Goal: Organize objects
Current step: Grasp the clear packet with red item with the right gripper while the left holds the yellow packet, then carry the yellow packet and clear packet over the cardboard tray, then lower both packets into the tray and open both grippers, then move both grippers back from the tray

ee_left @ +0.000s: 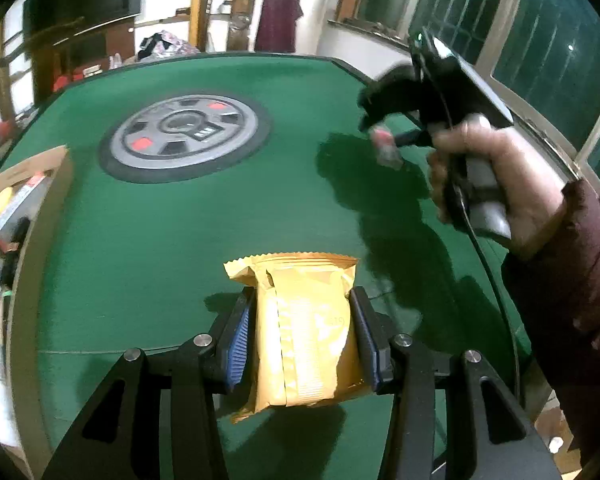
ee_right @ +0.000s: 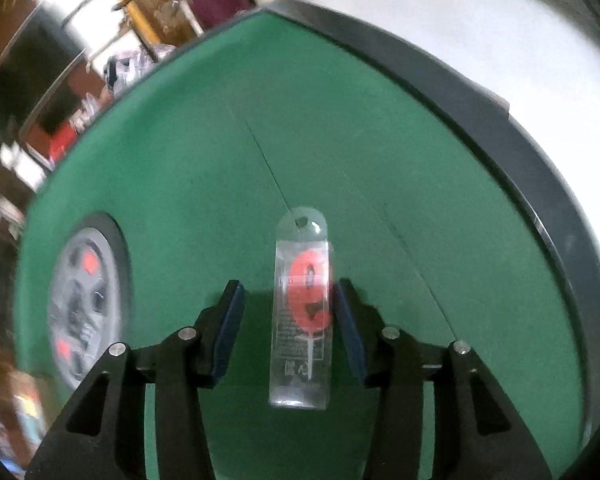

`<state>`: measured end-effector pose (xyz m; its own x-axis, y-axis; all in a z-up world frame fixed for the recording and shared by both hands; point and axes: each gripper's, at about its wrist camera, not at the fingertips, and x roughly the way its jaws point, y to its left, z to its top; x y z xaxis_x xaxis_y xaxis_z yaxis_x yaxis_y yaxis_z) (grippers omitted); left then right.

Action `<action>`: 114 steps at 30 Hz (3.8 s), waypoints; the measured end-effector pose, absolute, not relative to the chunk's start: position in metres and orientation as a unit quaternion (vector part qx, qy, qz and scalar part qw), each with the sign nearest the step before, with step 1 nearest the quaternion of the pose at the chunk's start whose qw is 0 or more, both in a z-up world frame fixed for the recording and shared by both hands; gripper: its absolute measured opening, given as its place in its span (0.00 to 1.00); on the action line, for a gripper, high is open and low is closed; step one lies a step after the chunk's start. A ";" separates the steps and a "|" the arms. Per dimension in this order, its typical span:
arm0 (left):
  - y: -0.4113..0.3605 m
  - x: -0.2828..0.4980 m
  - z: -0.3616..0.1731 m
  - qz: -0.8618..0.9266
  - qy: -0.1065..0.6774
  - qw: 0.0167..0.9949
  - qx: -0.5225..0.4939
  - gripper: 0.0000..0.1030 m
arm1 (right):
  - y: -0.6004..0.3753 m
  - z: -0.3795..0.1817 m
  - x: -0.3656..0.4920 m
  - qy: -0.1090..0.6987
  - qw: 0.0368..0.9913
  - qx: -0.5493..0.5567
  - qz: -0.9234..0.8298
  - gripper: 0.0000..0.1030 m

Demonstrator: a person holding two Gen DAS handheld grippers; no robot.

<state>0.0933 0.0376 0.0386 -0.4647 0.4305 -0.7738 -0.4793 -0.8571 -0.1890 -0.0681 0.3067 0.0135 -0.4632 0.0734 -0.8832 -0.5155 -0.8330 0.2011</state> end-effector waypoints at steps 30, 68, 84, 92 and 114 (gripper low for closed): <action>-0.190 0.106 0.068 0.912 -0.114 0.067 -0.389 0.40 | 0.083 0.071 0.018 0.209 -0.170 -0.470 0.840 0.25; -0.237 0.084 0.033 0.916 -0.091 -0.004 -0.390 0.40 | -0.079 0.020 -0.025 0.072 -0.161 -0.539 0.823 0.27; -0.230 0.118 0.069 0.950 -0.071 -0.057 -0.298 0.61 | -0.067 0.050 0.001 0.089 -0.176 -0.482 0.854 0.27; -0.227 0.176 0.116 0.984 -0.063 -0.110 -0.123 0.99 | -0.055 0.085 0.051 0.011 -0.153 -0.387 0.909 0.43; -0.232 0.173 0.100 0.955 -0.091 -0.146 -0.244 0.99 | -0.061 0.067 0.123 -0.091 -0.169 -0.366 0.911 0.46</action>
<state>0.1726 -0.2319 0.0995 -0.8387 -0.2342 -0.4917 0.3226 -0.9410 -0.1020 0.1231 -0.0612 0.0673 -0.6753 -0.2413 -0.6969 0.3747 -0.9262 -0.0424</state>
